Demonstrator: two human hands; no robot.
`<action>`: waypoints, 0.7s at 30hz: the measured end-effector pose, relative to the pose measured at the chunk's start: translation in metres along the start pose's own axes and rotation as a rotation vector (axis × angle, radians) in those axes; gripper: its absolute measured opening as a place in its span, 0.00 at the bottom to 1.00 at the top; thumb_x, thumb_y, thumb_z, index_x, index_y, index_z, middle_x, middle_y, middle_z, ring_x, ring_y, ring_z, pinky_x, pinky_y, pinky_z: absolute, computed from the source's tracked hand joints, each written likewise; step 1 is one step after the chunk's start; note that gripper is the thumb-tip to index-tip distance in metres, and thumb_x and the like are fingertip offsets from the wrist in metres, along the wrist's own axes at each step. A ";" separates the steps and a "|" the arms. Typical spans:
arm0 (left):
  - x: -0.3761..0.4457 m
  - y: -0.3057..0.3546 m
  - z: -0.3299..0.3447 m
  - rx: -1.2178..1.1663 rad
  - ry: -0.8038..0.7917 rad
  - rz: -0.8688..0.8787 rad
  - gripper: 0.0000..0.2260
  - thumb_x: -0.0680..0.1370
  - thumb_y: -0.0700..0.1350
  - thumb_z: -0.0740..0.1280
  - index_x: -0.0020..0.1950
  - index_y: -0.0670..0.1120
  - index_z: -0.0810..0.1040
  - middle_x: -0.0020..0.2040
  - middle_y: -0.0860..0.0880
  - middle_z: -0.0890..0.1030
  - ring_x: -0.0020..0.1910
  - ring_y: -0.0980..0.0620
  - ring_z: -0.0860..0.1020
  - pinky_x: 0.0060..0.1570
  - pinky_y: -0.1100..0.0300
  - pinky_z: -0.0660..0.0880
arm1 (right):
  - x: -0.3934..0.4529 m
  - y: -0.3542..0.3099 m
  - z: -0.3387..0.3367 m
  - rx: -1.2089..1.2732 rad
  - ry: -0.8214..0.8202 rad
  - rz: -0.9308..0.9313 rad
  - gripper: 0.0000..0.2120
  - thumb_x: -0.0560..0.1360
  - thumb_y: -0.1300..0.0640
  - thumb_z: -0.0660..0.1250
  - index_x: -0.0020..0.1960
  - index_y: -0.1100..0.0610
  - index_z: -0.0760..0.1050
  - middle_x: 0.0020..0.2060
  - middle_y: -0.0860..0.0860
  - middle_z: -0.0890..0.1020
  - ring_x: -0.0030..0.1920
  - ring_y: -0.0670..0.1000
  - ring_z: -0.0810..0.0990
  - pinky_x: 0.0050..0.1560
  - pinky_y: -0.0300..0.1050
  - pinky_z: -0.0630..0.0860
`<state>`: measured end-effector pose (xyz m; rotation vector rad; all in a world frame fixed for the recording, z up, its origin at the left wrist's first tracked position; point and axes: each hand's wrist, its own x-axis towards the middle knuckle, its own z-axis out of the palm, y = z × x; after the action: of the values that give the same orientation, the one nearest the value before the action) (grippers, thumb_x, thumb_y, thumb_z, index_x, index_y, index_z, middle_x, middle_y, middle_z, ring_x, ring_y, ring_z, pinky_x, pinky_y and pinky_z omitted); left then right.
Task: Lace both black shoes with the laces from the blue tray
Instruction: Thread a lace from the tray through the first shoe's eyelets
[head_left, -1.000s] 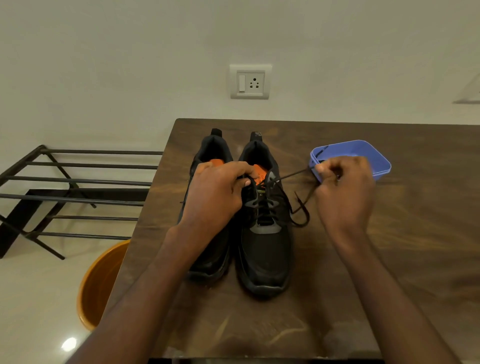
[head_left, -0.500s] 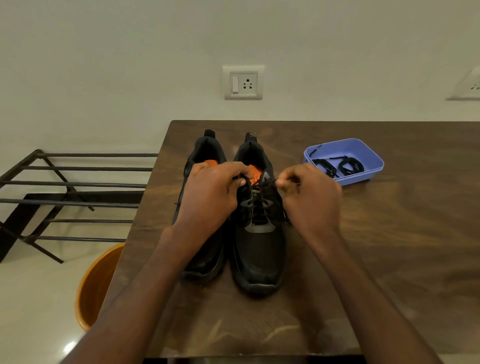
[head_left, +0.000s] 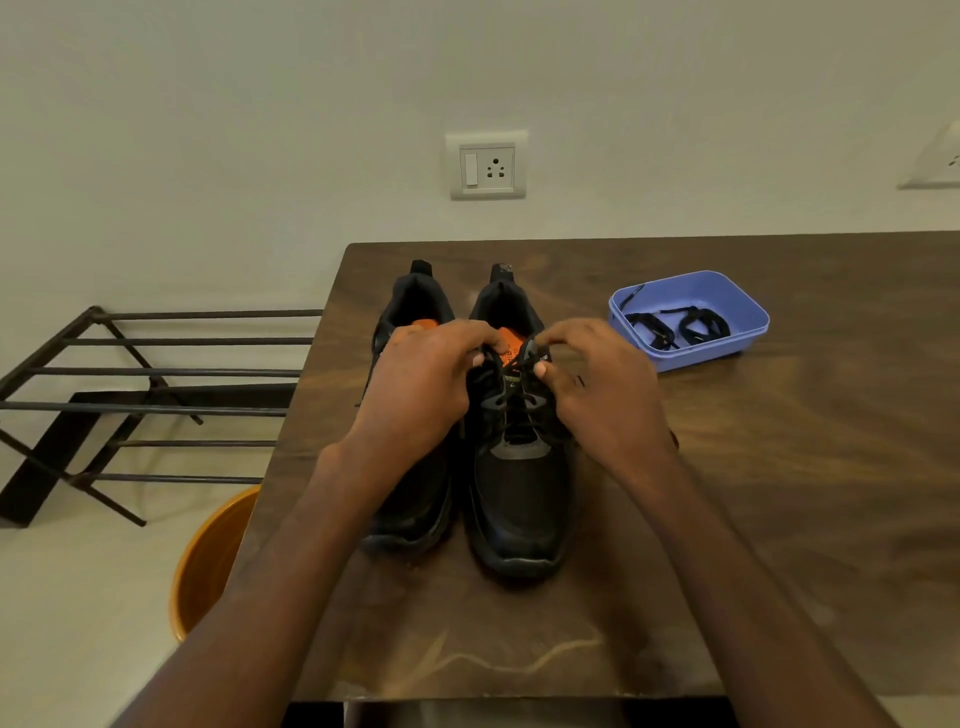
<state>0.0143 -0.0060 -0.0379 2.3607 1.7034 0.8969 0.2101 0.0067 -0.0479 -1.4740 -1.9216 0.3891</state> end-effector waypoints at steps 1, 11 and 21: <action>0.001 0.000 -0.001 0.000 -0.013 -0.002 0.12 0.81 0.41 0.65 0.60 0.51 0.83 0.52 0.55 0.84 0.47 0.58 0.78 0.49 0.66 0.72 | 0.000 0.001 0.002 0.021 -0.005 0.017 0.07 0.78 0.56 0.73 0.55 0.48 0.83 0.51 0.44 0.84 0.52 0.45 0.81 0.57 0.55 0.80; 0.000 0.001 0.001 -0.007 -0.035 -0.029 0.09 0.82 0.41 0.66 0.59 0.52 0.82 0.48 0.59 0.79 0.44 0.59 0.76 0.47 0.65 0.71 | 0.001 0.005 -0.023 0.163 0.049 0.152 0.02 0.79 0.52 0.72 0.51 0.49 0.82 0.43 0.40 0.82 0.45 0.37 0.80 0.45 0.28 0.74; -0.002 0.003 -0.001 0.035 -0.091 0.026 0.21 0.73 0.66 0.71 0.61 0.59 0.77 0.58 0.61 0.80 0.56 0.60 0.77 0.66 0.45 0.72 | 0.004 0.005 -0.013 0.054 0.090 0.230 0.05 0.79 0.58 0.71 0.48 0.49 0.84 0.42 0.41 0.82 0.43 0.38 0.79 0.45 0.36 0.75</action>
<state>0.0162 -0.0096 -0.0364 2.4112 1.6718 0.7567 0.2219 0.0095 -0.0398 -1.6536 -1.6650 0.4660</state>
